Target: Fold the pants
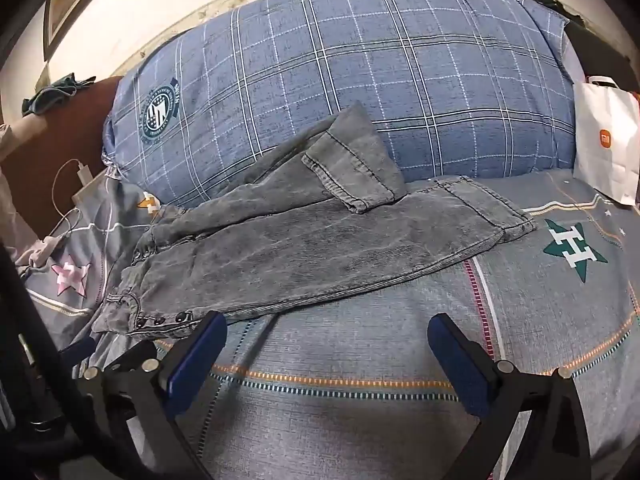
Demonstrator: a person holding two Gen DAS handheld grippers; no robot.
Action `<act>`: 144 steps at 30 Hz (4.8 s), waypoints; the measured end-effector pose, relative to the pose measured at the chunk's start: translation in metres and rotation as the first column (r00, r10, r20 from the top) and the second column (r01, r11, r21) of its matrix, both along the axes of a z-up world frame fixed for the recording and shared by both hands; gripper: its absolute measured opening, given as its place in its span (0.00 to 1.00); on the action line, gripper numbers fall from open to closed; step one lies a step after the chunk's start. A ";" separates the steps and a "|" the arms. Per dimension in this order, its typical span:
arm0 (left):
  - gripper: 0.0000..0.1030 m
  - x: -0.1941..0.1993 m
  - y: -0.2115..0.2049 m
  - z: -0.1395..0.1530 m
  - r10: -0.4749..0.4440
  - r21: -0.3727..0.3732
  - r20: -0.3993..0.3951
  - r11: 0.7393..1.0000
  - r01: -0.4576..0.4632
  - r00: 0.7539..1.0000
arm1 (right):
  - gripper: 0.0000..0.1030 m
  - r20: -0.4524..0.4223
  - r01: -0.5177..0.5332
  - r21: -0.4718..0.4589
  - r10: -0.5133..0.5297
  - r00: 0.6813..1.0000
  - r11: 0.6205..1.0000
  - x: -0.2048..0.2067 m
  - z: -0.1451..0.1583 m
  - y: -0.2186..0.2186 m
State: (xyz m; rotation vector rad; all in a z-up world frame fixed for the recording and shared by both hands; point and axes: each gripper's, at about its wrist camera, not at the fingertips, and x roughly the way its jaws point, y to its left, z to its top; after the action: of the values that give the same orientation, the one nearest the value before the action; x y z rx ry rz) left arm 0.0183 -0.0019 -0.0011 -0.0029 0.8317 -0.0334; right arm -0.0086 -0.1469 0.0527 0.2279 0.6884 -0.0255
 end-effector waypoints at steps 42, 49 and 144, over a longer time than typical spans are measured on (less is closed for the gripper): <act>1.00 -0.007 -0.004 0.008 0.015 0.021 0.043 1.000 -0.016 0.999 | 0.99 -0.018 0.058 0.058 -0.057 0.998 0.997 -0.006 -0.005 -0.021; 1.00 0.007 0.008 0.003 -0.001 -0.077 -0.050 0.997 -0.003 0.999 | 0.99 -0.038 0.072 0.042 -0.071 0.997 0.996 -0.003 -0.005 -0.024; 0.64 0.011 0.055 0.010 -0.006 -0.406 -0.224 0.910 -0.087 0.975 | 0.63 -0.032 0.458 0.267 -0.467 0.883 0.848 -0.075 0.019 -0.142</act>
State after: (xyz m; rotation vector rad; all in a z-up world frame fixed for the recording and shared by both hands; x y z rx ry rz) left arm 0.0291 0.0532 0.0089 -0.4333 1.0347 -0.1733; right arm -0.0837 -0.2885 0.0715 0.6536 0.5869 -0.3947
